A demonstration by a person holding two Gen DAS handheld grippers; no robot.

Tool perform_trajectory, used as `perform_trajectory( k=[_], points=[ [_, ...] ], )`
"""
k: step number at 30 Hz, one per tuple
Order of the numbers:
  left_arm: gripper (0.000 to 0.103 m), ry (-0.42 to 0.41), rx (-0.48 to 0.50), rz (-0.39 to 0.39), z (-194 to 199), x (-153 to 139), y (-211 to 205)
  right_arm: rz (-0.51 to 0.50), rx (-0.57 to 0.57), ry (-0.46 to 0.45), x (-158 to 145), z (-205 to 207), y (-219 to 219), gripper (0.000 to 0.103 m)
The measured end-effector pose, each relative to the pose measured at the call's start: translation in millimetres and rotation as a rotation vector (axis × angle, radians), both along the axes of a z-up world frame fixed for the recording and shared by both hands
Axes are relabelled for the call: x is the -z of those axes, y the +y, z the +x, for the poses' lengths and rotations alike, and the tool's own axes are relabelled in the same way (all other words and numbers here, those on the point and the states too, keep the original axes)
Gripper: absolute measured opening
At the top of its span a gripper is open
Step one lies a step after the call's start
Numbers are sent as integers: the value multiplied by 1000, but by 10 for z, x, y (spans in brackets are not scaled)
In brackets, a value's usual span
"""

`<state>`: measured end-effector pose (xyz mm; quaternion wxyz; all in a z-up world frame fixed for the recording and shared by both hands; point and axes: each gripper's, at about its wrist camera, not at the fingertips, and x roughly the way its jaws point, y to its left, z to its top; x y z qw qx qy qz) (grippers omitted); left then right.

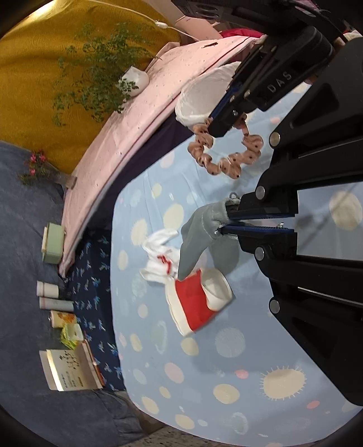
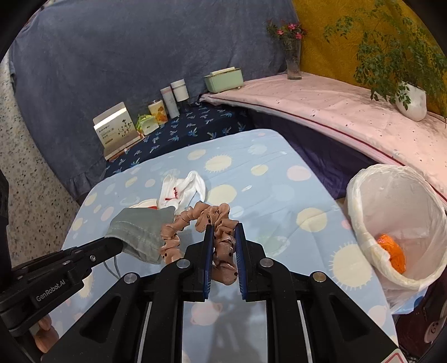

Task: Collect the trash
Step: 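Carry the grey pouch and pink scrunchie over the bin with both grippers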

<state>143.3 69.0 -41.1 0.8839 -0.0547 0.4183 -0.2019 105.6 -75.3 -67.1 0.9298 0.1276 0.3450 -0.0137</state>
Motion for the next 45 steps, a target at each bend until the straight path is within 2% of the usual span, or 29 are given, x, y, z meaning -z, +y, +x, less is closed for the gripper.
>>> perform_trajectory(
  k=[10, 21, 34, 41, 43, 44, 45],
  points=[
    [4, -60, 98, 3, -16, -270, -607, -2, 102, -55, -203, -183, -528, 15],
    [4, -92, 238, 2, -42, -421, -1376, 8, 273, -77, -235, -461, -1355, 14],
    [4, -84, 429, 17, -158, -347, -2441, 14, 441, -70, -138, -812, -2169, 14],
    [6, -87, 484, 21, -138, -290, -2869, 18, 506, -59, -81, -918, -2491, 14],
    [23, -94, 477, 31, -117, -280, -2942, 19, 515, -55, -66, -921, -2543, 14],
    [43, -95, 469, 33, -106, -280, -2962, 20, 518, -53, -55, -921, -2559, 14],
    [53, -100, 456, 30, -91, -286, -2965, 19, 521, -51, -45, -918, -2567, 15]
  ],
)
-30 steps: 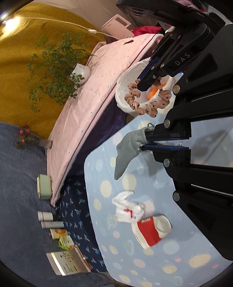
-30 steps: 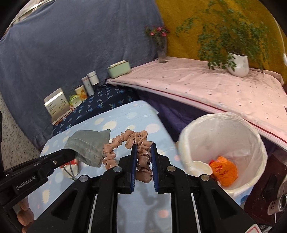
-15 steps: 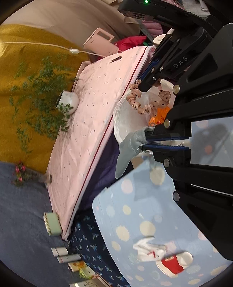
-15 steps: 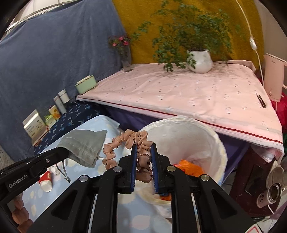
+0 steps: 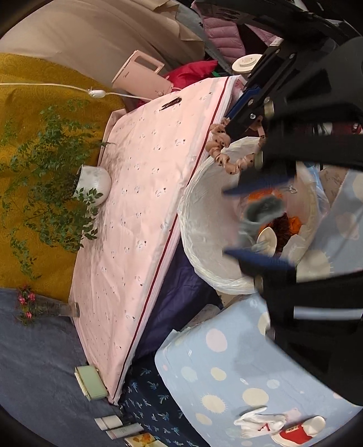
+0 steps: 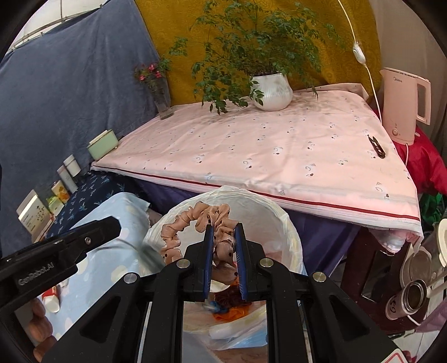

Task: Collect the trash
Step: 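Carry the grey pouch and pink scrunchie over the bin with both grippers, then open both grippers to drop the pouch and scrunchie into the bin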

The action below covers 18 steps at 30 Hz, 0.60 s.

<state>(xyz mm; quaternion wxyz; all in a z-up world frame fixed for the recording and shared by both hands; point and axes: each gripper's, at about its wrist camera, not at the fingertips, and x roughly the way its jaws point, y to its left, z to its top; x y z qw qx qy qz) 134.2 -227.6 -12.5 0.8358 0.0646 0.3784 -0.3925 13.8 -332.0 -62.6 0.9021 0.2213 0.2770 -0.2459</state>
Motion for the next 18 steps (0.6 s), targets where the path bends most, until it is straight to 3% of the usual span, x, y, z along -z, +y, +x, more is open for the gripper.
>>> perform_trajectory(
  k=[11, 18],
  points=[
    [59, -29, -49, 30, 46, 63, 115, -4, -28, 6, 33, 203, 53, 17],
    [61, -32, -92, 42, 120, 117, 267, -8, -51, 16, 40, 369, 119, 25]
  ],
)
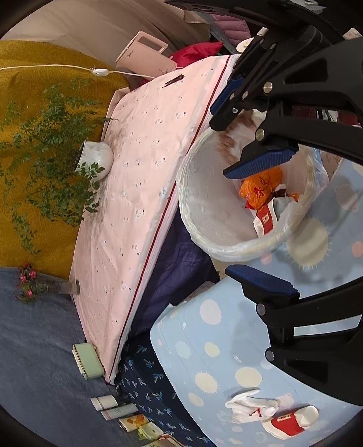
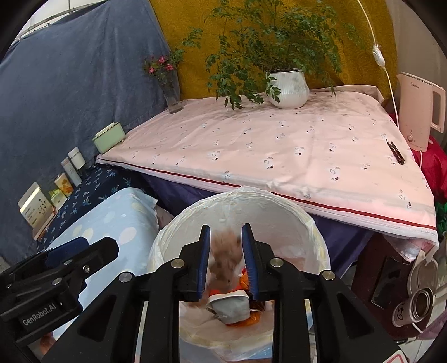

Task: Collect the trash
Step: 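Open both grippers to drop the pouch and scrunchie into the bin, then move both open grippers back over the white sock and red-white cup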

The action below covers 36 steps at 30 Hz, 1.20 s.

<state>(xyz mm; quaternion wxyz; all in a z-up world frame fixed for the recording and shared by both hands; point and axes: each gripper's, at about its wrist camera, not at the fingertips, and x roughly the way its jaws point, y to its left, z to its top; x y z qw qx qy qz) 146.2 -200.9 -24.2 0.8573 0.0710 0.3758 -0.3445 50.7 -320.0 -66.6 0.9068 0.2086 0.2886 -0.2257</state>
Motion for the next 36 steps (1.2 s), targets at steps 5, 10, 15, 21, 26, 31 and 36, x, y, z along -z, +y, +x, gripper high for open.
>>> perform_trajectory(
  k=[5, 10, 15, 21, 26, 31, 36],
  points=[
    [61, 6, -35, 0, 56, 34, 135, -9, -9, -6, -32, 36, 65, 30],
    [63, 14, -69, -9, 94, 27, 270, -19, -30, -8, -84, 60, 178, 30],
    [63, 11, -97, -16, 98, 0, 428, -35, -56, -10, -145, 83, 334, 35],
    [66, 9, -145, -24, 108, -18, 678, -55, -91, -16, -230, 116, 547, 36],
    [68, 8, -199, -29, 136, -21, 932, -63, -124, -19, -282, 159, 736, 36],
    [75, -5, -289, -30, 187, -6, 1279, -72, -168, -20, -314, 225, 968, 39],
    [82, 5, -389, -24, 255, 38, 1655, -75, -219, -16, -321, 309, 1233, 40]
  ],
)
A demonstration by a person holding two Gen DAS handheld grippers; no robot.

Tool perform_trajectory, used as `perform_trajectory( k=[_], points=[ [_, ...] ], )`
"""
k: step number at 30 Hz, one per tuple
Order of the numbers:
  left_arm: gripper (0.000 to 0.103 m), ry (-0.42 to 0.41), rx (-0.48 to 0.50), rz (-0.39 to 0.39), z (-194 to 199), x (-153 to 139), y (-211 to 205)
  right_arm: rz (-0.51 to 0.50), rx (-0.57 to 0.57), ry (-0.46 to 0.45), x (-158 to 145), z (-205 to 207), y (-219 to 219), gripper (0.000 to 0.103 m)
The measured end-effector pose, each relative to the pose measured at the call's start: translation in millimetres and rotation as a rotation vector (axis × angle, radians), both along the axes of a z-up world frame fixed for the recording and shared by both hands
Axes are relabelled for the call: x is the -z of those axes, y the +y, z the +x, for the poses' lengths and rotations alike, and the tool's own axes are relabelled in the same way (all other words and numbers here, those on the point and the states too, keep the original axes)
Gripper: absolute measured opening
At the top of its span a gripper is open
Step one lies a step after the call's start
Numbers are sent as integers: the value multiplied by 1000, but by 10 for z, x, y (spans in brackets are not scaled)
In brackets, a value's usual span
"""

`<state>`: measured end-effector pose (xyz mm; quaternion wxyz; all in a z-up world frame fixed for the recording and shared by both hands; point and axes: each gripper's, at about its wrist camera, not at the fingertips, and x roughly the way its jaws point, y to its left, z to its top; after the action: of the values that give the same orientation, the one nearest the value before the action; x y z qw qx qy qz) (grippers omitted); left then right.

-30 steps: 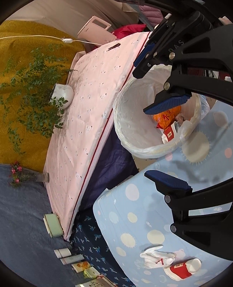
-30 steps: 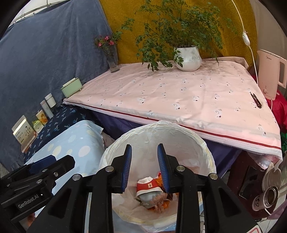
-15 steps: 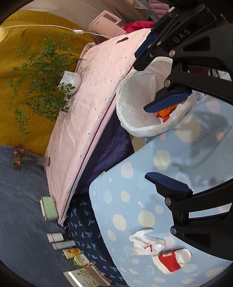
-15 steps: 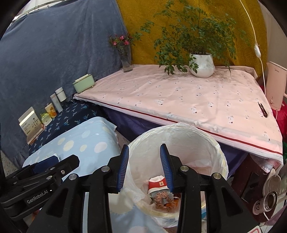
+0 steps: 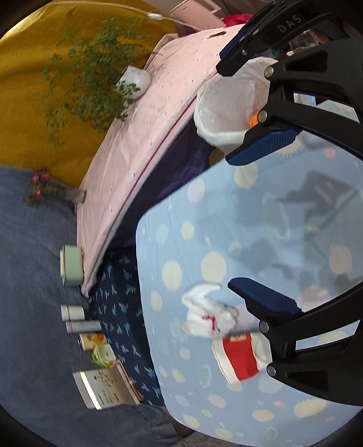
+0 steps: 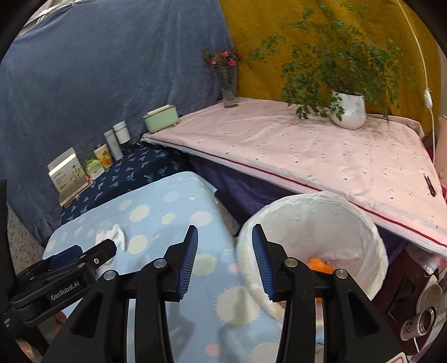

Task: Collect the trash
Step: 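Move both open grippers back over the white sock and red-white cup, then grasp the red-and-white paper cup with the left gripper while the right grasps the white sock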

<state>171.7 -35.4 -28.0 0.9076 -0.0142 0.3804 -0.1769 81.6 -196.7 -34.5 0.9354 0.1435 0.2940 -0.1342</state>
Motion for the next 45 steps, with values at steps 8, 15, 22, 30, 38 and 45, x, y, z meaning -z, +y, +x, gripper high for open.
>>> perform_trajectory(
  k=[8, 15, 22, 30, 38, 45],
  points=[
    [83, 31, -140, 11, 100, 139, 616, -10, -96, 15, 14, 168, 481, 40],
    [83, 65, -227, 16, 174, 283, 1018, -18, -174, 36, 61, 317, 879, 41],
    [83, 150, -298, -9, 335, 513, 1363, -21, -225, 60, 126, 471, 1167, 41],
    [83, 250, -342, -63, 521, 774, 1571, -21, -262, 97, 278, 663, 1371, 41],
    [80, 332, -336, -129, 726, 991, 1632, -7, -294, 138, 458, 909, 1549, 41],
    [63, 334, -304, -148, 776, 1024, 1653, 7, -326, 171, 602, 1175, 1721, 41]
  ],
)
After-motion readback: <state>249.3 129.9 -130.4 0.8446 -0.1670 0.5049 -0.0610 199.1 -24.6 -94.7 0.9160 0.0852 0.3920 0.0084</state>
